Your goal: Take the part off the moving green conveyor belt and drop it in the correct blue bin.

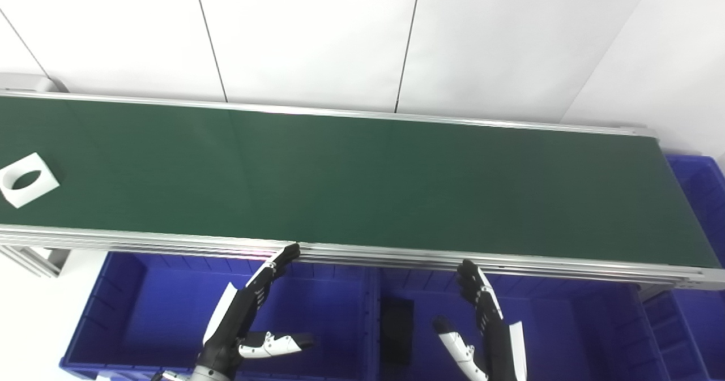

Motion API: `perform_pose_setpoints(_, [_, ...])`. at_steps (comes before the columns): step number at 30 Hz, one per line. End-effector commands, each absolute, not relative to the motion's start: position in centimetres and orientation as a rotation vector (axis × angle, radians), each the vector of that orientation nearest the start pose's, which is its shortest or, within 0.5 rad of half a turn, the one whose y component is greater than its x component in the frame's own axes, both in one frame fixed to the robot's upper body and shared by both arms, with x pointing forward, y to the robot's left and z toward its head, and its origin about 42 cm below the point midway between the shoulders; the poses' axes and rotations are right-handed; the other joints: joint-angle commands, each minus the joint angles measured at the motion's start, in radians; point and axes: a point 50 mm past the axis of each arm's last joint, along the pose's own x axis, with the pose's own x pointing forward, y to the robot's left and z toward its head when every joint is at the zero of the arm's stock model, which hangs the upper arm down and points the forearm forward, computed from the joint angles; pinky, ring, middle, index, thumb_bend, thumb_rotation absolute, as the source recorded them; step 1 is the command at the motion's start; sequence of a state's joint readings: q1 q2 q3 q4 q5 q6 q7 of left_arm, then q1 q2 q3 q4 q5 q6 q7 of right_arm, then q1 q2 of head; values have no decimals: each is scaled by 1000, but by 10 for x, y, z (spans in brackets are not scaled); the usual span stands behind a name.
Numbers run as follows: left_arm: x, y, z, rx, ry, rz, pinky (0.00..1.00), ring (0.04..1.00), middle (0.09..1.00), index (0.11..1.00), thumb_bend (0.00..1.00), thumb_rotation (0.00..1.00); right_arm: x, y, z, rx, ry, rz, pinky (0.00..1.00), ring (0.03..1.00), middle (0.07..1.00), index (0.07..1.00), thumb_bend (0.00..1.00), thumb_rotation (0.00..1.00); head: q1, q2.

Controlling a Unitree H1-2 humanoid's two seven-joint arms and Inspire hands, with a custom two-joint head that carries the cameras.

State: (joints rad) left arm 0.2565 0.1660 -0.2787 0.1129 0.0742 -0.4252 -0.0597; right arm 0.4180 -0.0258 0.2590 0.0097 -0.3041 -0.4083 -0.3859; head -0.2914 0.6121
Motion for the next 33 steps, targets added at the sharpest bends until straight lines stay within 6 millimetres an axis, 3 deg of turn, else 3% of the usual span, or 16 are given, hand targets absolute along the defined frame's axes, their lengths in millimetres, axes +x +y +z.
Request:
perform_pose_setpoints(1, [175,201,42,153,-119,-339,943,948,917,902,983,432,126,-178,46,-208,-125,-124,832,862,873,899,675,718,0,-1])
perform_pose_setpoints(18, [182,192,40,154,-124,-345,934,950,929,905,968,416,120,-181,43,-194,-104,-114,853,858,874,901,646,722,12,4])
perform_pose_setpoints(25, [183,190,39,160,-123,-343,916,938,921,903,980,425,121,-182,43,-207,-111,-181,769,791,825,860,617,703,16,2])
perform_pose_setpoints(33, [185,190,39,160,-124,-344,920,941,924,906,983,428,121,-181,42,-211,-111,-192,757,783,817,859,611,708,15,-2])
